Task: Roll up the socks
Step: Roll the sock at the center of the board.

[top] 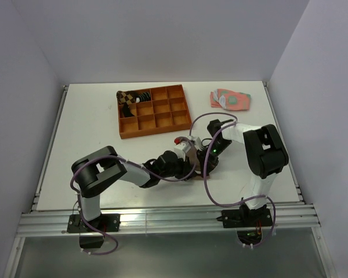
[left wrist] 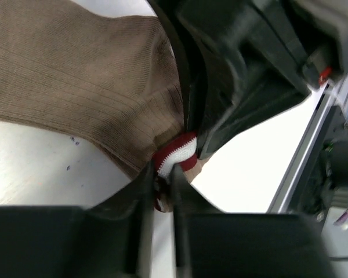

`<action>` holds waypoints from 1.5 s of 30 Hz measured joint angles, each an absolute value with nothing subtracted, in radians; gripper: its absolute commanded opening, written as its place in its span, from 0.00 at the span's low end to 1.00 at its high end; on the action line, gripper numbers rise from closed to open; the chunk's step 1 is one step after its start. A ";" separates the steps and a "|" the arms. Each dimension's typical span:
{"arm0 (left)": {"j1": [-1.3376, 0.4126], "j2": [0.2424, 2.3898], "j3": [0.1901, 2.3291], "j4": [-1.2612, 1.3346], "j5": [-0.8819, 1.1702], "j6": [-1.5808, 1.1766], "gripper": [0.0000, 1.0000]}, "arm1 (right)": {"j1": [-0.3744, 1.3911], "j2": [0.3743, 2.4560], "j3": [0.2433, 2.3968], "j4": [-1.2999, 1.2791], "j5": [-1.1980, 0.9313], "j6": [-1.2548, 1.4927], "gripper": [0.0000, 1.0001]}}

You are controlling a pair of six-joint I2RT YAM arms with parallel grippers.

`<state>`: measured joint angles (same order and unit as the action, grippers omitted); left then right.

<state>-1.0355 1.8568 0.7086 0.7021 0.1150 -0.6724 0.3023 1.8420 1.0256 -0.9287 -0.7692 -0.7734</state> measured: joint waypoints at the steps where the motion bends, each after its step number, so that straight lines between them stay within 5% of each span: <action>1: -1.036 1.859 0.717 0.690 0.114 -0.681 0.08 | 0.302 1.832 1.021 -0.922 -0.759 -0.768 0.21; 2: -1.036 1.861 0.730 0.675 0.111 -0.698 0.00 | 0.302 1.820 1.015 -0.914 -0.747 -0.763 0.23; 9: -1.036 1.877 0.829 0.520 0.099 -0.802 0.00 | 0.301 1.704 0.941 -0.824 -0.677 -0.696 0.53; 16: -1.022 1.890 0.892 0.434 0.149 -0.881 0.00 | 0.281 1.519 0.809 -0.666 -0.562 -0.610 0.62; 36: -0.882 1.951 1.096 -0.031 0.457 -0.883 0.00 | 0.320 1.073 0.643 -0.538 -0.551 -0.825 0.64; 45: -0.860 2.014 1.225 -0.223 0.521 -0.840 0.00 | 0.640 1.013 0.498 -0.478 -0.426 -0.847 0.64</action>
<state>-0.8604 2.0136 1.2255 -0.2234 0.5209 -0.8402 0.6395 1.0134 0.4984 -0.4778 -0.4259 -0.8467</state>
